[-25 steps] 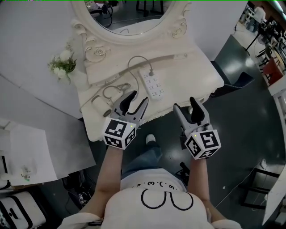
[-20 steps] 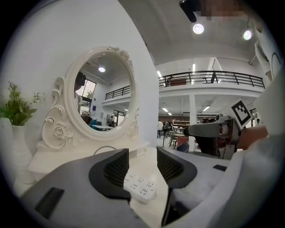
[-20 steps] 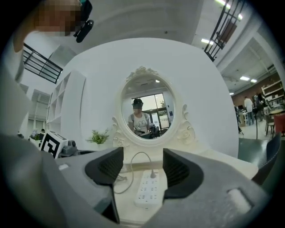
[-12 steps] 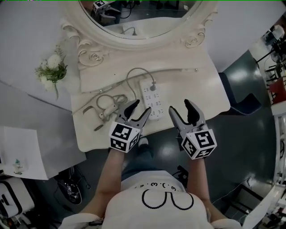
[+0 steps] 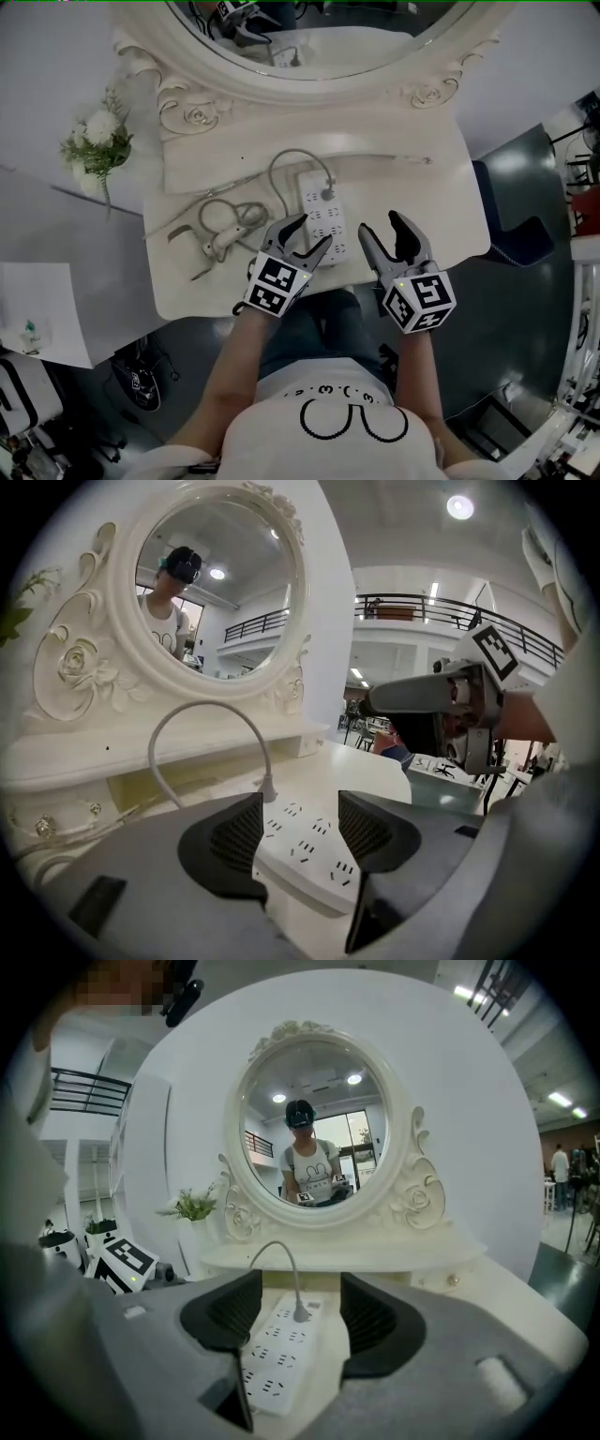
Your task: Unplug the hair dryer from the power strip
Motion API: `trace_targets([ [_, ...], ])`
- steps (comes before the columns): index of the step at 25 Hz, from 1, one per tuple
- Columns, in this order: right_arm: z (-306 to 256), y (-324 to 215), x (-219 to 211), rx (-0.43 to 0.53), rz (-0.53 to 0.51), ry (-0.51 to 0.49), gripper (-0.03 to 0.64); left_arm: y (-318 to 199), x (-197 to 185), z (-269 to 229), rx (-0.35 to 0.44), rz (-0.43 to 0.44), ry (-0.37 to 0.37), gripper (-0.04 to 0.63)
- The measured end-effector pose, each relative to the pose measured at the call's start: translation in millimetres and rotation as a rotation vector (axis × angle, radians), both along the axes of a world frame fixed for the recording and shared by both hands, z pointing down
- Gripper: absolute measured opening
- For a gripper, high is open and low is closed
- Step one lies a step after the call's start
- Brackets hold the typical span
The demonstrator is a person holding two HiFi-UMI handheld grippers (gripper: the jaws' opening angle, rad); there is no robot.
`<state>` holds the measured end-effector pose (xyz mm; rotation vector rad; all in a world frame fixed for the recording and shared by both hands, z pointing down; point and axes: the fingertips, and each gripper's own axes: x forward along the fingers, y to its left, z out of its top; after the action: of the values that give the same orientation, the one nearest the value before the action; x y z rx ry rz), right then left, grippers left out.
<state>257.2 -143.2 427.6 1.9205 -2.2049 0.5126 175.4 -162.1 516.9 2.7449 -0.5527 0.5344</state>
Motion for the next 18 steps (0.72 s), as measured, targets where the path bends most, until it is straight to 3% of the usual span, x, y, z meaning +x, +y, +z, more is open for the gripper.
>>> trace_targets([
  [7,14,-29,7,-0.041,-0.104,0.004,0.255,3,23,36,-0.013,0.005,-0.102,0.253],
  [15,28,-58,5,-0.068,-0.248,0.022,0.253,-4,35,56,-0.015,-0.057,-0.153,0.253],
  [18,38,-69,2,-0.08,-0.316,0.034,0.253,-4,37,60,0.027,-0.058,-0.187,0.253],
])
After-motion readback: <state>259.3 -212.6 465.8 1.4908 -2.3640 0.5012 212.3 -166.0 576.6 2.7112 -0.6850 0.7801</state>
